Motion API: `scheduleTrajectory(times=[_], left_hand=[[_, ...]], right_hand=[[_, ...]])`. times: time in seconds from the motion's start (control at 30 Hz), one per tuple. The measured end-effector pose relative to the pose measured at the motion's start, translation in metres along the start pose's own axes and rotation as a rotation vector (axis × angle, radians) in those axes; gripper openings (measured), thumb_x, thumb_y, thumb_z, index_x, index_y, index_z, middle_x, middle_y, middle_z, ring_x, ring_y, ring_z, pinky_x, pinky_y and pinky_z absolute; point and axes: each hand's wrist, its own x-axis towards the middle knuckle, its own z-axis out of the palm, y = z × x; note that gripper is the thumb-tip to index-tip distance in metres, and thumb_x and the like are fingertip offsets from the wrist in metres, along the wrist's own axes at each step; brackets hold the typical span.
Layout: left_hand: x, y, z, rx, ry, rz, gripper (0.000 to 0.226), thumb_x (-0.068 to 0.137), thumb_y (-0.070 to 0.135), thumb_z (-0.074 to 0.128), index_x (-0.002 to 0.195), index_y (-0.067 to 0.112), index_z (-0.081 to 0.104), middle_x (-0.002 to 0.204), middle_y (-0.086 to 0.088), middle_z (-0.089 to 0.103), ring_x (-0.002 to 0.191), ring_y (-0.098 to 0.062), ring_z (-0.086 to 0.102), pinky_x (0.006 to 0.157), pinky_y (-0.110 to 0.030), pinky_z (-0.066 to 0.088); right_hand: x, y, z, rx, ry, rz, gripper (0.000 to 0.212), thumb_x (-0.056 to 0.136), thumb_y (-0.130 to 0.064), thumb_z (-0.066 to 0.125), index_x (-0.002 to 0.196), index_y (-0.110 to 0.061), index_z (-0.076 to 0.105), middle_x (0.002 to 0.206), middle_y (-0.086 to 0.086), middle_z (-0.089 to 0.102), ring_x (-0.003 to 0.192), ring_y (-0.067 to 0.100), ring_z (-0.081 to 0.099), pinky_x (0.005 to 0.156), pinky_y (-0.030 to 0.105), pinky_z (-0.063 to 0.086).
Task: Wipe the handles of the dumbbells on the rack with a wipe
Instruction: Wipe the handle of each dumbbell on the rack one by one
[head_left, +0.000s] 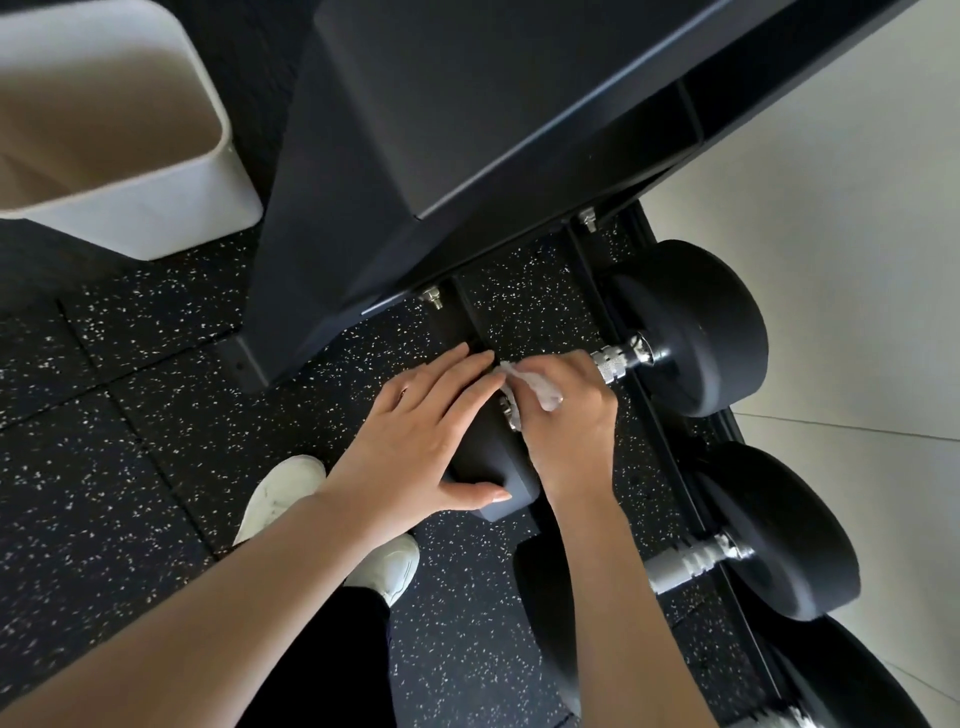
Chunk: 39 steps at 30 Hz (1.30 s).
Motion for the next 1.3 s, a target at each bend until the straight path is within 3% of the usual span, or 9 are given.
scheduleTrajectory(times=[0.17,0.3,0.47,0.6,0.73,0.87,1.0,1.1,1.3], left_hand=[[0.0,0.0,0.001,-0.007,0.008,0.005,0.089,0.068,0.068,0.05,0.14,0.016,0.043,0.149,-0.002,0.04,0.141,-0.019,0.03,0.107,-0.036,0.025],[0.0,-0.001,0.001,-0.022,0.025,0.007,0.088,0.067,0.067,0.05,0.139,0.017,0.04,0.149,-0.002,0.04,0.141,-0.019,0.028,0.107,-0.036,0.024],[0.0,-0.002,0.001,-0.027,0.018,0.01,0.088,0.067,0.067,0.05,0.139,0.019,0.037,0.149,-0.002,0.04,0.141,-0.018,0.027,0.107,-0.036,0.024],[0.0,-0.001,0.001,-0.034,0.02,0.012,0.088,0.068,0.067,0.05,0.14,0.017,0.04,0.149,-0.002,0.04,0.14,-0.019,0.027,0.107,-0.036,0.023],[-0.001,-0.002,0.001,-0.048,0.015,0.013,0.088,0.07,0.067,0.05,0.141,0.017,0.039,0.15,-0.001,0.038,0.141,-0.018,0.026,0.109,-0.036,0.021],[-0.001,-0.002,0.003,-0.057,0.014,0.01,0.088,0.07,0.068,0.05,0.142,0.018,0.037,0.151,-0.001,0.036,0.142,-0.018,0.025,0.11,-0.037,0.022],[-0.002,-0.002,0.003,-0.062,0.03,0.005,0.088,0.07,0.068,0.051,0.141,0.018,0.038,0.151,-0.001,0.038,0.142,-0.019,0.027,0.109,-0.038,0.023],[-0.001,-0.001,0.003,-0.061,0.026,0.005,0.088,0.07,0.068,0.051,0.141,0.018,0.039,0.15,-0.001,0.038,0.142,-0.019,0.028,0.108,-0.038,0.024],[-0.001,-0.002,0.002,-0.057,0.019,0.009,0.087,0.07,0.068,0.051,0.14,0.017,0.041,0.15,-0.001,0.039,0.141,-0.019,0.028,0.108,-0.036,0.023]], right_hand=[[0.003,-0.006,0.0,-0.304,-0.17,0.06,0.007,0.085,-0.022,0.065,0.091,-0.021,0.07,0.1,-0.001,0.054,0.071,0.022,0.061,0.061,0.033,0.049],[-0.002,-0.005,-0.005,-0.359,-0.142,0.074,0.014,0.087,-0.037,0.063,0.092,-0.026,0.069,0.095,0.0,0.053,0.07,0.024,0.061,0.057,0.029,0.04],[0.002,-0.004,-0.005,-0.48,-0.132,0.054,0.02,0.09,-0.041,0.056,0.094,-0.025,0.067,0.085,0.0,0.066,0.071,0.028,0.065,0.055,0.026,0.032],[0.008,-0.001,-0.005,-0.477,-0.054,0.082,0.021,0.089,-0.039,0.059,0.087,-0.02,0.068,0.071,0.004,0.067,0.059,0.029,0.064,0.049,0.024,0.035],[0.023,0.006,-0.015,-0.529,0.092,0.009,0.012,0.082,-0.024,0.071,0.076,-0.014,0.07,0.057,0.006,0.064,0.04,0.02,0.054,0.045,0.012,0.021],[0.042,0.023,-0.029,-0.556,0.189,0.036,0.003,0.081,-0.015,0.071,0.081,-0.012,0.071,0.059,0.009,0.066,0.044,0.027,0.06,0.048,0.02,0.029],[0.045,0.026,-0.02,-0.585,0.34,0.093,0.004,0.075,-0.015,0.074,0.075,-0.016,0.071,0.048,0.007,0.061,0.035,0.025,0.054,0.048,0.018,0.027],[0.046,0.029,-0.013,-0.502,0.473,0.174,0.005,0.078,-0.02,0.069,0.075,-0.017,0.072,0.051,0.008,0.063,0.039,0.027,0.058,0.051,0.02,0.03],[0.037,0.028,-0.011,-0.265,0.552,0.276,0.011,0.083,-0.026,0.067,0.088,-0.02,0.073,0.063,0.007,0.069,0.055,0.028,0.064,0.055,0.023,0.038]])
